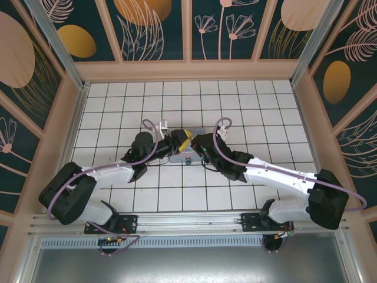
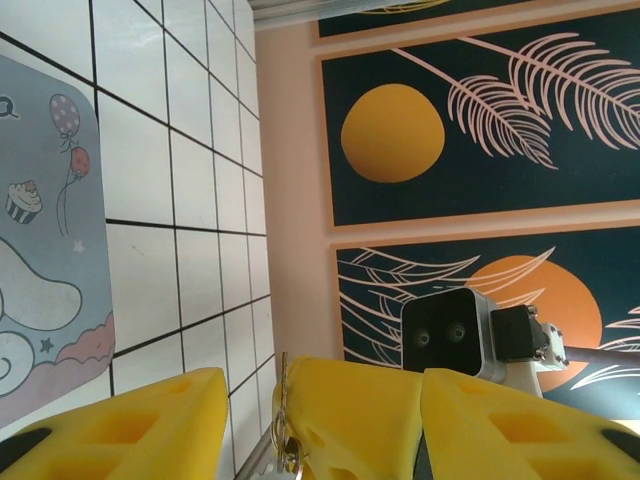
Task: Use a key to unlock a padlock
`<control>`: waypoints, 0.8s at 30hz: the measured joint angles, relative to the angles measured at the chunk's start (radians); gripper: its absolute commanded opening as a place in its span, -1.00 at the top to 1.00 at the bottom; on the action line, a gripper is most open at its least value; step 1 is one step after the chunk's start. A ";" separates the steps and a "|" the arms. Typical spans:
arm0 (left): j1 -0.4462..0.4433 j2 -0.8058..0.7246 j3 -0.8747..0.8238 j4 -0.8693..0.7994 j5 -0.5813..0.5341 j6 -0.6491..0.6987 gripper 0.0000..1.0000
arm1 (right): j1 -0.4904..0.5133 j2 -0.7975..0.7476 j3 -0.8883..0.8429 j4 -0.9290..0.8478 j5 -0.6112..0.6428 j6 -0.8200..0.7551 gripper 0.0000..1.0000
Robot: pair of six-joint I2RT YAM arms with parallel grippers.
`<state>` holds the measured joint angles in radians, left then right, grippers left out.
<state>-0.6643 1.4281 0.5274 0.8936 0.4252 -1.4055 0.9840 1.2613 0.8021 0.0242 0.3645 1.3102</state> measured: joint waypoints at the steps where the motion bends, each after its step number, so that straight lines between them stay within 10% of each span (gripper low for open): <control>1: 0.000 0.000 -0.002 0.001 -0.003 -0.002 -0.10 | -0.002 -0.001 -0.002 0.007 -0.001 -0.005 1.00; 24: 0.000 -0.076 0.055 -0.166 0.060 0.235 -0.16 | -0.204 -0.443 -0.327 0.164 -0.397 -0.415 1.00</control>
<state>-0.6643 1.3525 0.5827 0.7280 0.4850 -1.1709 0.7803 0.8188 0.4747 0.1886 -0.0330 0.8951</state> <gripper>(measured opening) 0.582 0.047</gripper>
